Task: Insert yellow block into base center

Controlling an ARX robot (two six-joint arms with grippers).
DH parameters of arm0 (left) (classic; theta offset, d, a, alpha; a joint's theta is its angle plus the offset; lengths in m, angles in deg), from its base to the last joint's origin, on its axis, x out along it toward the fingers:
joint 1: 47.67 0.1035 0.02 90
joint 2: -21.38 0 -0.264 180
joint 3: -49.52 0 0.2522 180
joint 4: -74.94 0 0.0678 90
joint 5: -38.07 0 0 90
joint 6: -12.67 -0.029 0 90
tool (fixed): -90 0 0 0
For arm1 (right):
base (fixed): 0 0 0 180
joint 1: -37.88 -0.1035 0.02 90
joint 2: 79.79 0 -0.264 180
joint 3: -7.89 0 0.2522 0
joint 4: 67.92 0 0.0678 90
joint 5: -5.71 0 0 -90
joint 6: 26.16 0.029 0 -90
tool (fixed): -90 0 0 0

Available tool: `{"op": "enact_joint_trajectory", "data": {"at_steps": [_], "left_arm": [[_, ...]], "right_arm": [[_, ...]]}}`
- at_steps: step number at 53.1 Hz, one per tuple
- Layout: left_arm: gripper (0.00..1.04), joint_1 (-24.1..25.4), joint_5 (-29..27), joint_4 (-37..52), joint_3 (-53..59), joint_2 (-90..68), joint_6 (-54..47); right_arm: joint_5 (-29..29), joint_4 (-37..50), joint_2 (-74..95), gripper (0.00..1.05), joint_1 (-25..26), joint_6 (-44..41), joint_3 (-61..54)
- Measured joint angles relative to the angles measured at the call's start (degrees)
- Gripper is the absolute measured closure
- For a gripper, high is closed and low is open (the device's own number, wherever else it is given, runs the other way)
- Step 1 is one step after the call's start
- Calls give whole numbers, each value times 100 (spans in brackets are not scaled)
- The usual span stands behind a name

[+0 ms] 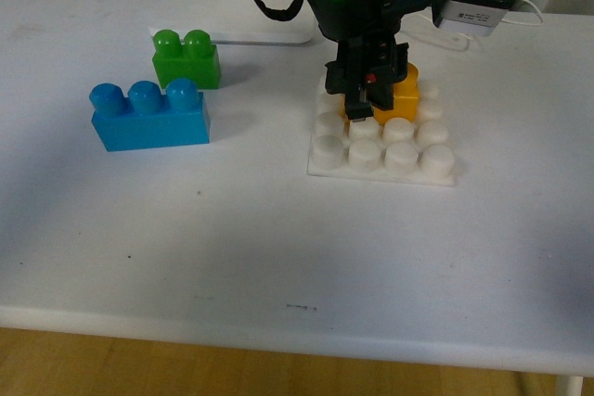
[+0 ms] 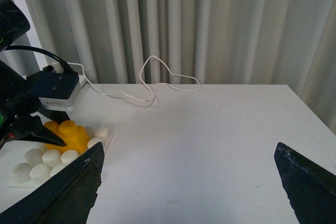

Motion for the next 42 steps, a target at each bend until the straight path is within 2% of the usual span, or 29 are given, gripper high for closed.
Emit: {"op": "enact_joint_trajectory", "data": {"at_steps": [25, 27, 37, 42], "left_arm": [[74, 26, -42, 7, 42, 74, -7], [70, 31, -72, 0, 42, 83, -9], [28, 55, -254, 166, 240, 350, -197], [14, 66, -354, 374, 398, 656, -297]], "right_arm": [[0, 0, 0, 9, 0, 0, 0], [0, 0, 0, 9, 0, 0, 0], [0, 0, 0, 9, 0, 0, 0], [0, 0, 0, 9, 0, 0, 0]]}}
